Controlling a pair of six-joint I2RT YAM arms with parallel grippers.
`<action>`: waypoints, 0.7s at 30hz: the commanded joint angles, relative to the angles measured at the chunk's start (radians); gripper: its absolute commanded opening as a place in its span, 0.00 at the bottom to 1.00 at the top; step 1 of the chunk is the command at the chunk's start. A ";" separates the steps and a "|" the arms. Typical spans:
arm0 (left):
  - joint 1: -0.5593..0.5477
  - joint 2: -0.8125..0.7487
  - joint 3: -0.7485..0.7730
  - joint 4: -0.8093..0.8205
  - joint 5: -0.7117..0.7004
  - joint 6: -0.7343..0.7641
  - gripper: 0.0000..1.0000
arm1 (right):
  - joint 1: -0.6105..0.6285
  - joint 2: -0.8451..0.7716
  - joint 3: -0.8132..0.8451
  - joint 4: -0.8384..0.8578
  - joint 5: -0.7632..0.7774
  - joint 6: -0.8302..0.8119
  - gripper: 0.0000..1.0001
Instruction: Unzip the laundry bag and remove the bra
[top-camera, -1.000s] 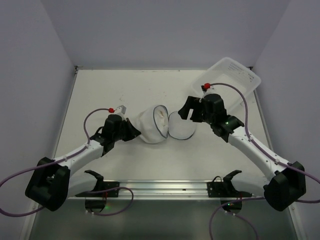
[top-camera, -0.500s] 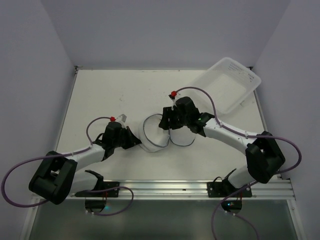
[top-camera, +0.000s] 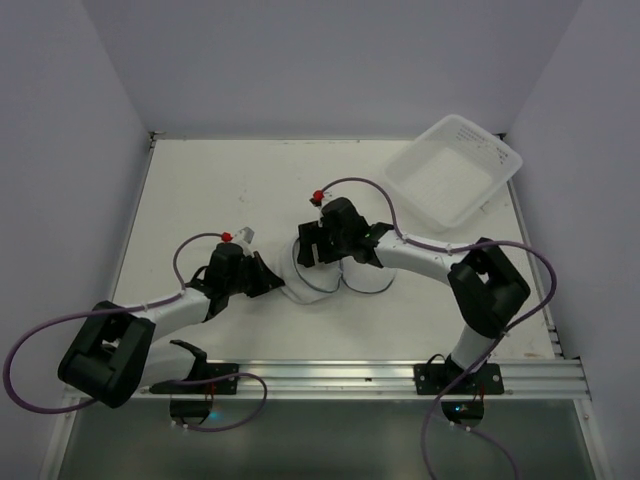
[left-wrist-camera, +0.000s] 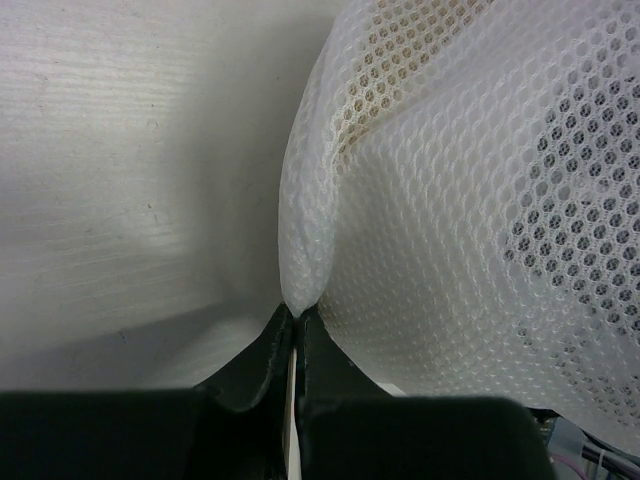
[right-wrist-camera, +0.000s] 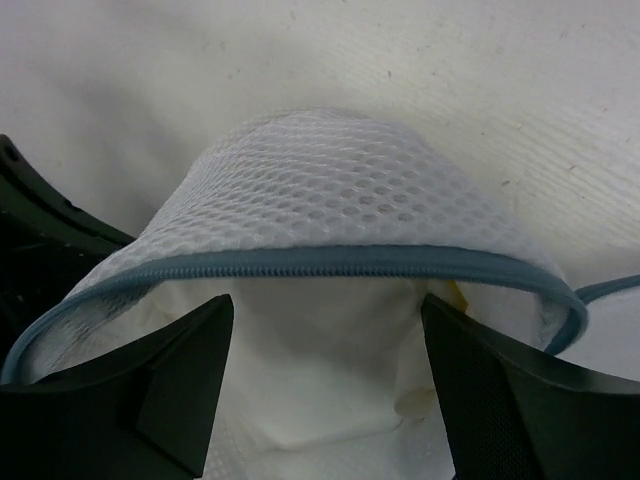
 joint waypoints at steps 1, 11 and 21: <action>0.008 0.019 0.016 0.051 0.012 -0.002 0.00 | 0.032 0.080 0.040 0.021 -0.002 -0.008 0.79; 0.016 0.053 0.015 0.080 0.006 -0.013 0.00 | 0.046 0.073 -0.014 0.026 -0.028 -0.010 0.00; 0.069 0.029 0.009 0.034 0.014 -0.031 0.00 | 0.023 -0.324 -0.003 -0.083 -0.128 -0.121 0.00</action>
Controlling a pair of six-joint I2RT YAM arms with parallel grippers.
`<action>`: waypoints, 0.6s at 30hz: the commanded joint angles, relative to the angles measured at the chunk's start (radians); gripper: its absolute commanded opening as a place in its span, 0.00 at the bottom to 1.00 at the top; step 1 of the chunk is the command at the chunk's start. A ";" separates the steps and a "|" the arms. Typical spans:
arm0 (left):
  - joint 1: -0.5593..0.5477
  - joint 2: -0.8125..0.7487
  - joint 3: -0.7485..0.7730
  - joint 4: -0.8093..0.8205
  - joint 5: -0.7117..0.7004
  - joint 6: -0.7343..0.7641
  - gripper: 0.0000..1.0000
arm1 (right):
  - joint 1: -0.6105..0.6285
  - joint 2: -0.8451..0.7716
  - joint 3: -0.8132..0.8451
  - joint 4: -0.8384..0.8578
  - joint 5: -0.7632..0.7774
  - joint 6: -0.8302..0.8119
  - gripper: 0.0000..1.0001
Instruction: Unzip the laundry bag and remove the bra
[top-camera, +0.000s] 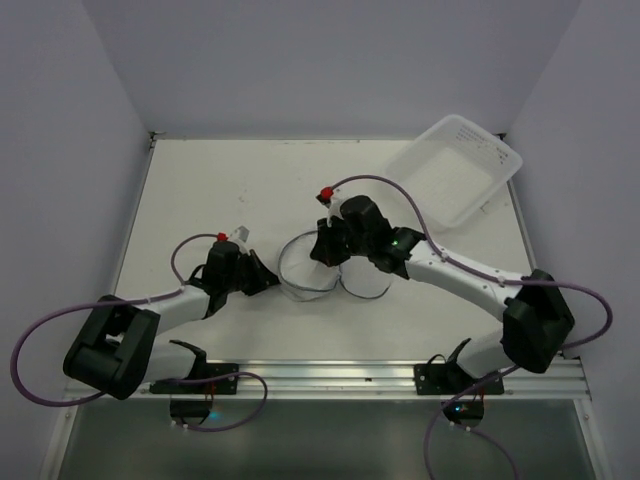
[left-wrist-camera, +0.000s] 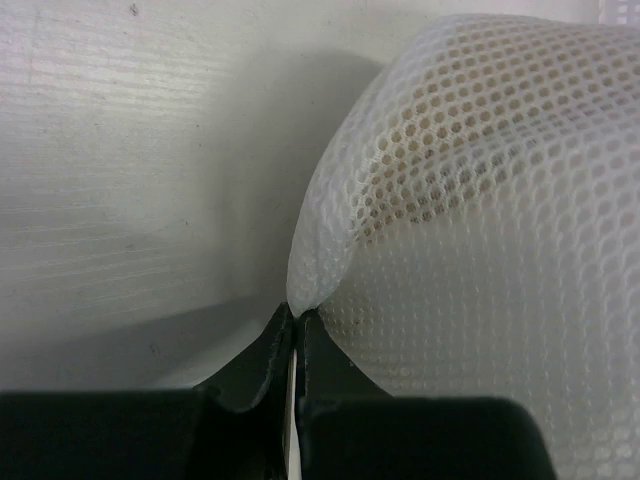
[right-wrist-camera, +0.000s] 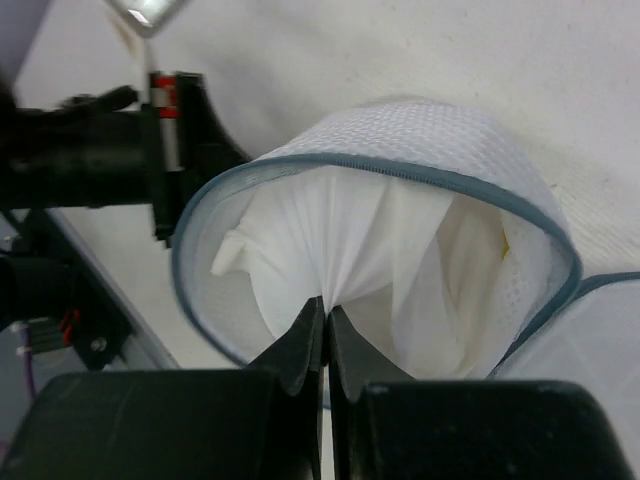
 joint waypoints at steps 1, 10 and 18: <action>0.025 -0.020 0.010 0.000 -0.003 -0.005 0.00 | -0.015 -0.145 0.067 -0.092 -0.073 -0.071 0.00; 0.044 -0.011 0.032 -0.030 0.026 -0.007 0.00 | -0.145 -0.329 0.308 -0.266 -0.202 -0.086 0.00; 0.047 0.008 0.041 -0.026 0.040 0.002 0.00 | -0.422 -0.297 0.663 -0.378 -0.159 -0.060 0.00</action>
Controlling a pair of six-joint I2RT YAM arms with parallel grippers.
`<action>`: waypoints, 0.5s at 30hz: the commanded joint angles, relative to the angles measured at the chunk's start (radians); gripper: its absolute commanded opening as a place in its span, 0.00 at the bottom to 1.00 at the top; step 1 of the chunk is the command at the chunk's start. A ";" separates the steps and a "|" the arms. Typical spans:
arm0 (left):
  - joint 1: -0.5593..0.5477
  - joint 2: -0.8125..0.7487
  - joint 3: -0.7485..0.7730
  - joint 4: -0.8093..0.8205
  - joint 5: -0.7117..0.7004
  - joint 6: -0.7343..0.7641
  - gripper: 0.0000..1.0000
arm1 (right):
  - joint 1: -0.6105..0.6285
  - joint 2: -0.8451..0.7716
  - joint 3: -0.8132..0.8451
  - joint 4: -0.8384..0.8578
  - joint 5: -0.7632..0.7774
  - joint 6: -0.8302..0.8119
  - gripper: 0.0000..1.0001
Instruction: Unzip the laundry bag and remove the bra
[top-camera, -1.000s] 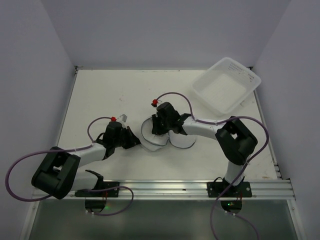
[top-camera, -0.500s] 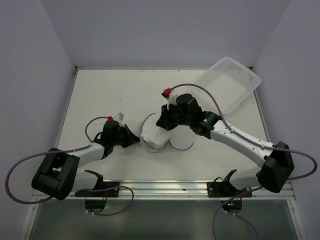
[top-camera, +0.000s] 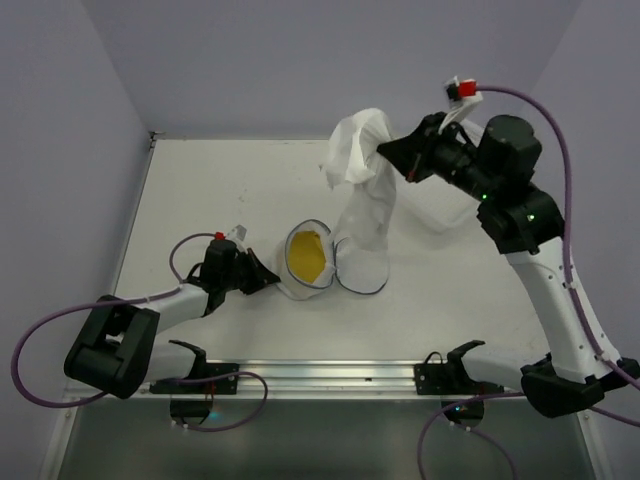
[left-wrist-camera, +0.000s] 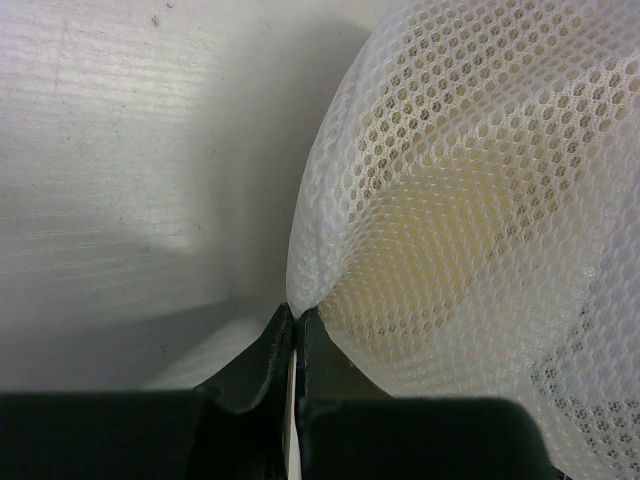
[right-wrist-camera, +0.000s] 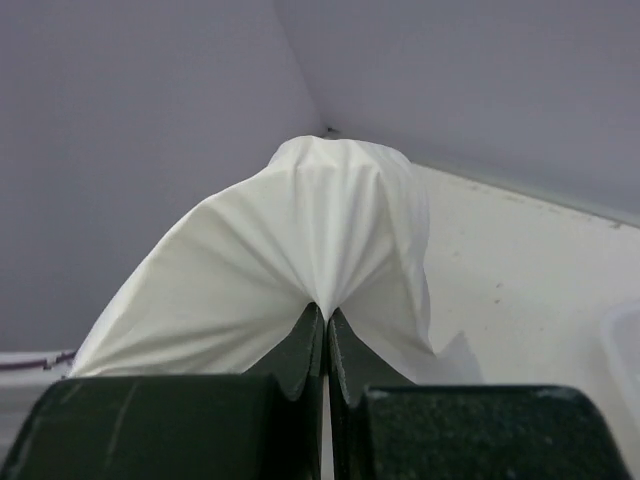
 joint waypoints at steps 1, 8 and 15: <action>0.012 0.014 0.034 -0.007 0.014 0.003 0.00 | -0.089 0.039 0.165 -0.076 0.019 0.014 0.00; 0.012 0.023 0.037 0.000 0.041 -0.003 0.00 | -0.318 0.238 0.478 -0.119 0.072 0.072 0.00; 0.012 0.025 0.031 0.009 0.057 -0.012 0.00 | -0.514 0.399 0.402 0.026 0.070 0.150 0.00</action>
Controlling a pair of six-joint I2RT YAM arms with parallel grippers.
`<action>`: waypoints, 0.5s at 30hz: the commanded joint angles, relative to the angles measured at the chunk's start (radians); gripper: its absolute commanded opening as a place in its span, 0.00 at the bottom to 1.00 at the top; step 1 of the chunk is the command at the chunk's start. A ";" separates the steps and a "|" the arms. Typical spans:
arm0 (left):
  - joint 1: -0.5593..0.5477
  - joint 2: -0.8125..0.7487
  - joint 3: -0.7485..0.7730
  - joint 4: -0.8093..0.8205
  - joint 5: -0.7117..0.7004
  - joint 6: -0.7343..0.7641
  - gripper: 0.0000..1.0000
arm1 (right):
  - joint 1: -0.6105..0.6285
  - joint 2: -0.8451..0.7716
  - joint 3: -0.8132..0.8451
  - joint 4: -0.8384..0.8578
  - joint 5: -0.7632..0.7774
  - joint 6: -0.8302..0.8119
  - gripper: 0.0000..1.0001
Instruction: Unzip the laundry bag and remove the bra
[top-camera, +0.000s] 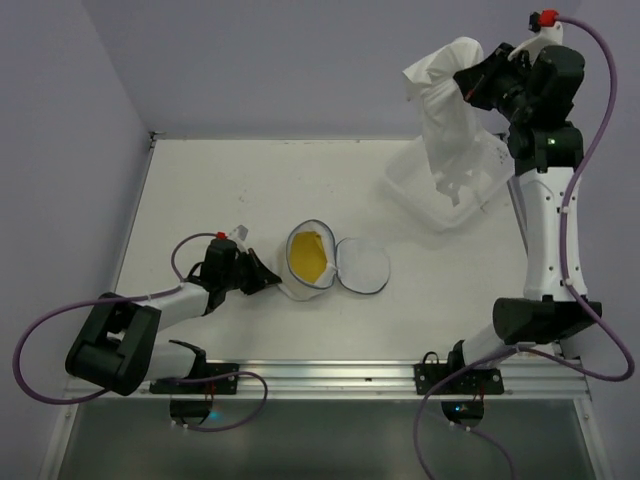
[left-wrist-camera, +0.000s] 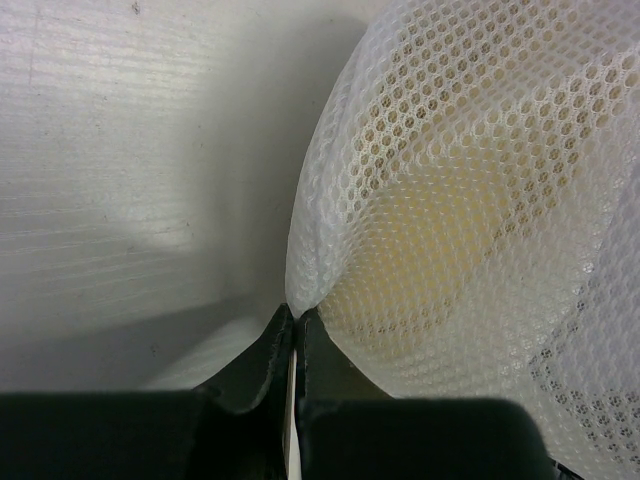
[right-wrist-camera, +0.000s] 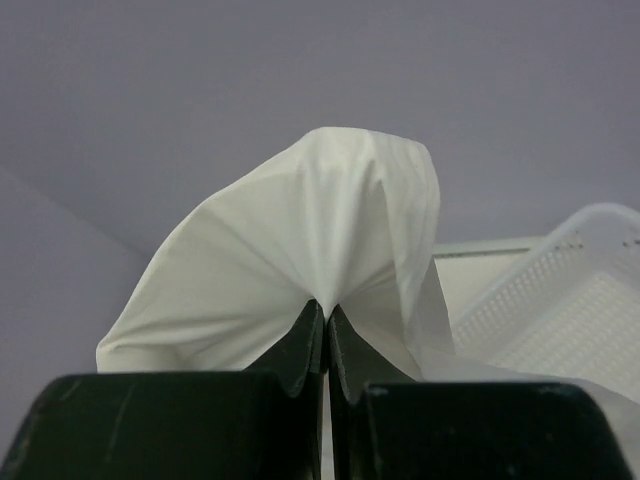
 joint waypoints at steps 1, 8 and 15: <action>0.008 0.006 0.022 0.016 0.025 -0.013 0.00 | -0.064 0.068 -0.105 0.125 0.010 0.063 0.00; 0.008 0.025 0.022 0.023 0.040 -0.015 0.00 | -0.091 0.152 -0.287 0.247 0.126 0.116 0.00; 0.008 0.054 0.043 0.033 0.062 -0.010 0.00 | -0.102 0.306 -0.319 0.125 0.367 0.218 0.00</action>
